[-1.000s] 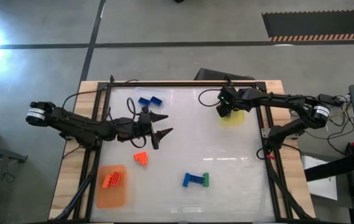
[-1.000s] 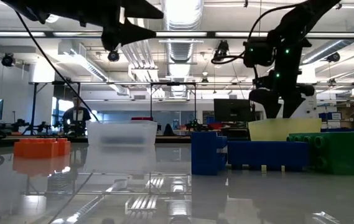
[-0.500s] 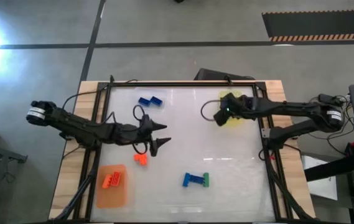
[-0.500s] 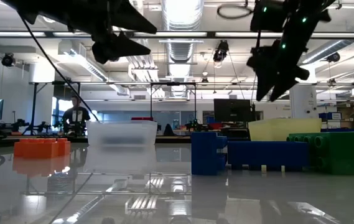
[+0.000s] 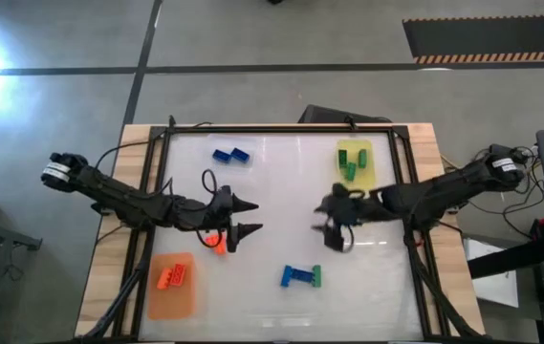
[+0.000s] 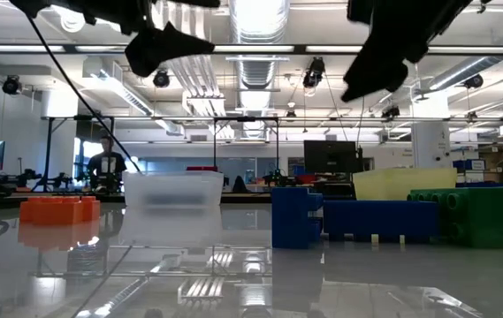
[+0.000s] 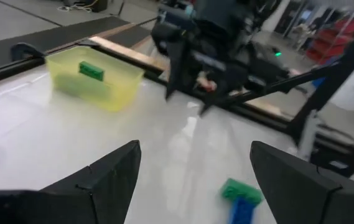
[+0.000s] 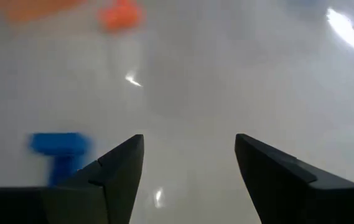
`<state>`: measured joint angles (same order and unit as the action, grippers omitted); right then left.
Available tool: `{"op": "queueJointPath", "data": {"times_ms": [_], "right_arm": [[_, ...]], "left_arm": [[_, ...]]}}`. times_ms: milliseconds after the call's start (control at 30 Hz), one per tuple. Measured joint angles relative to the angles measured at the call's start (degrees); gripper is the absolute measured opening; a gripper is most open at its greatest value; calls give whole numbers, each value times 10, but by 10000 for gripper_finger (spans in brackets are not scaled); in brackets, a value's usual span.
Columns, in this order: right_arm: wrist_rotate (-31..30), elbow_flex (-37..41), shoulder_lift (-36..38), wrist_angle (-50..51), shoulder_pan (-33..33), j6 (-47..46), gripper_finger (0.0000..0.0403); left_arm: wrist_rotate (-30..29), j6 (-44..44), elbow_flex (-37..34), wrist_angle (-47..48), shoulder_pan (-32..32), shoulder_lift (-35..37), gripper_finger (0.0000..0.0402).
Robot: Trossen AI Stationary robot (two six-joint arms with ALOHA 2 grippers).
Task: Sort & place blocks by color
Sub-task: Put the blue game piece into the transparent bin
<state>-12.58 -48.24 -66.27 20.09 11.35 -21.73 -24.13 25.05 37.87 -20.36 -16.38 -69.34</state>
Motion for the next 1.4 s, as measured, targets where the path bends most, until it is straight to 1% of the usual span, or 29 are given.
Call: {"op": "queueJointPath", "data": {"times_ms": [133, 233, 400, 467, 567, 633, 767, 867, 1000, 1100, 1233, 1400], "right_arm": [[10, -6, -38, -81, 58, 55, 235], [11, -22, -74, -114, 85, 86, 230], [12, -71, -148, -116, 109, 137, 225], [27, -91, -177, -114, 115, 171, 224], [68, -122, -220, -104, 117, 198, 229], [88, -148, -248, -85, 115, 205, 239], [101, -198, -301, -46, 115, 249, 269], [107, -221, -337, -34, 115, 290, 288], [147, -237, -374, -31, 109, 315, 302], [159, -248, -396, -31, 101, 318, 302], [161, -256, -413, -31, 93, 319, 291], [162, -258, -416, -35, 81, 318, 262]], "left_arm": [[-1, 0, -4, -53, -25, 0, 288], [-2, -2, -6, -80, -39, 0, 288], [-2, -3, -4, -97, -47, 0, 288], [-2, -4, -5, -112, -47, 0, 288], [-2, -4, -6, -111, -47, 0, 288], [-2, -5, -6, -112, -47, 0, 288], [-2, -5, -5, -114, -47, 0, 288], [-2, -7, -7, -117, -47, 0, 288], [-2, -15, -6, -117, -46, -2, 288], [-2, -15, -7, -118, -46, -2, 288], [-2, -16, -7, -118, -46, -2, 288], [-2, -18, -7, -118, -46, -2, 288]]}}
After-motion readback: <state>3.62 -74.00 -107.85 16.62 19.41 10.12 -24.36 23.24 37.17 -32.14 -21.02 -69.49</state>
